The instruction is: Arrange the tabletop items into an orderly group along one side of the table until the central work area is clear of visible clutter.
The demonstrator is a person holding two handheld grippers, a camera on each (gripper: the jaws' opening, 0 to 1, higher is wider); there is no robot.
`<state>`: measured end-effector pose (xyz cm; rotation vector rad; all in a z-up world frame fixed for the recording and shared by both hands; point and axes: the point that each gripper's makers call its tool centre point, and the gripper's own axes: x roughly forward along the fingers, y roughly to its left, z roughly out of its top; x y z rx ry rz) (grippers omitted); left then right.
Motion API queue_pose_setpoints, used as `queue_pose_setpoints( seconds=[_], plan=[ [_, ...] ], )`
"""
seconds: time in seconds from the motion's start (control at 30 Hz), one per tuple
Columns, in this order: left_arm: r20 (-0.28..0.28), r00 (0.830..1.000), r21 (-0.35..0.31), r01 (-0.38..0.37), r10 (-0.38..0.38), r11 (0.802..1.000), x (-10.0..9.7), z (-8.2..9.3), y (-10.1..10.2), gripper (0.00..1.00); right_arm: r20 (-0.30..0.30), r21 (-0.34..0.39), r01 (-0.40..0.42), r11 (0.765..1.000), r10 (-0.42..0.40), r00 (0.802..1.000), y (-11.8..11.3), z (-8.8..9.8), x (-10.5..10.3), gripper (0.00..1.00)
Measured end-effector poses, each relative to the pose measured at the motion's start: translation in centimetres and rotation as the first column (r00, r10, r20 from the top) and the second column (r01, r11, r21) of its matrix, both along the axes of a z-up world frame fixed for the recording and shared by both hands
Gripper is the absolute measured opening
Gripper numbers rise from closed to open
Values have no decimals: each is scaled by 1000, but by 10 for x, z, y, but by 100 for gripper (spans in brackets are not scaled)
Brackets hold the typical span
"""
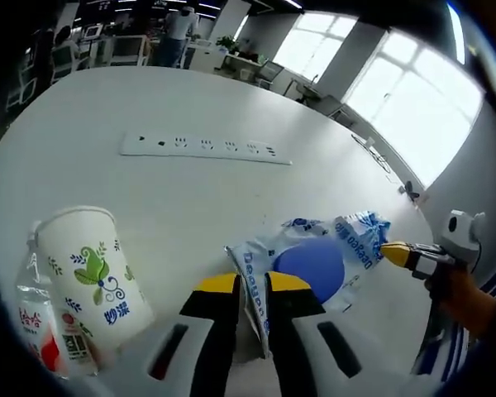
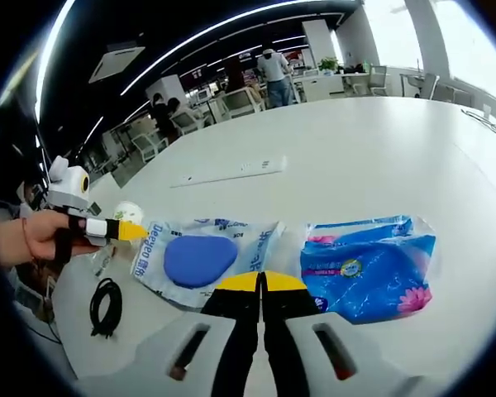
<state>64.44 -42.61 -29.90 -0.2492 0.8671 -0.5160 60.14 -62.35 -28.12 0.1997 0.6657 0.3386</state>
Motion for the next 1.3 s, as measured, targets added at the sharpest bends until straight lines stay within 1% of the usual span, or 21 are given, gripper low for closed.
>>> queue_pose_setpoints(
  seconds=[0.2,0.27,0.33,0.43,0.47,0.53,0.67,0.73,0.77,0.83,0.93,1.13,1.3],
  plan=[
    [9,1000,2,1,-1,1000,1,3,1,16,9,9,-1,1000,1,1000,3,2,0,0],
    [11,1000,2,-1,1,1000,2,4,2,17,13,-1,-7,1000,7,1000,3,3,-1,0],
    [10,1000,4,-2,2,1000,1,4,3,18,18,5,-8,1000,8,1000,3,4,0,0],
    [14,1000,4,0,0,1000,1,6,3,19,30,-9,-26,1000,26,999,4,6,0,2],
    [15,1000,1,1,-2,1000,1,7,2,20,40,-14,-34,999,34,999,4,7,0,4],
    [17,1000,-6,4,-4,1000,0,9,1,22,32,-22,-41,999,42,999,5,6,-2,5],
    [21,1000,-10,10,-10,1000,0,12,1,24,39,-27,-44,999,46,998,3,7,-1,9],
    [23,1000,-11,11,-10,1000,-1,14,1,25,44,-20,-48,999,49,998,4,9,-1,12],
    [25,1000,-13,11,-11,1000,-1,15,1,26,41,-32,-55,998,56,998,4,9,-1,14],
    [29,999,-15,13,-13,1000,0,16,2,27,47,-20,-57,998,58,997,7,11,-2,17],
    [36,999,-28,21,-20,999,-2,21,-1,31,53,-25,-66,997,68,996,8,12,-2,19],
    [45,999,-32,33,-32,999,-4,26,-2,33,61,-23,-77,997,78,995,10,17,-3,27],
    [57,997,-38,54,-52,998,-6,31,-4,40,78,-27,-86,996,87,993,12,22,-3,33]
  ],
)
